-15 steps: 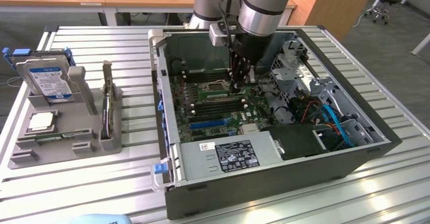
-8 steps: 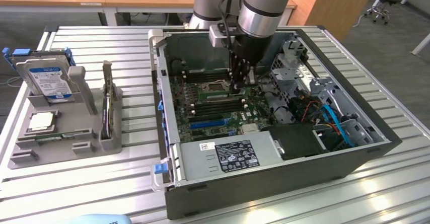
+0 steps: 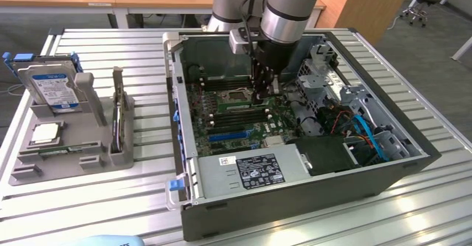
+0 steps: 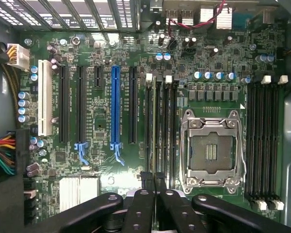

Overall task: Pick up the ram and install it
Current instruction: 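Insert the ram into the slot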

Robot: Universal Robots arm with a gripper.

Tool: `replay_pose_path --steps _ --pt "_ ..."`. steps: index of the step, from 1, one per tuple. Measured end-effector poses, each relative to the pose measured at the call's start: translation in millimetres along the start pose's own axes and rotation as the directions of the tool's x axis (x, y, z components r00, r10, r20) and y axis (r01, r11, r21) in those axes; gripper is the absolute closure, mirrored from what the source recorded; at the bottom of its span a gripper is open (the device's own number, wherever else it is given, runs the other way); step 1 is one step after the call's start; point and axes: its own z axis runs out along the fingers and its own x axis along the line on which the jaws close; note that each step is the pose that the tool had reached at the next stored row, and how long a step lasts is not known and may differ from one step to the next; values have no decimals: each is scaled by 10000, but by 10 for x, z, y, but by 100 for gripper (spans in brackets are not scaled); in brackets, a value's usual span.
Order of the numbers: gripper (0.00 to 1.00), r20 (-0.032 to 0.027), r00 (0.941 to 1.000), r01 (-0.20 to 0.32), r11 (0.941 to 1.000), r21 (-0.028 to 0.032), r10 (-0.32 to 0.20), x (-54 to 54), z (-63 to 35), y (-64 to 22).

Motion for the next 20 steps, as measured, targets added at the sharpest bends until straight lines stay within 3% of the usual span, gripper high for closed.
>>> replay_pose_path --steps 20 --pt "88 0 10000 2 10000 0 -2 1 106 15"
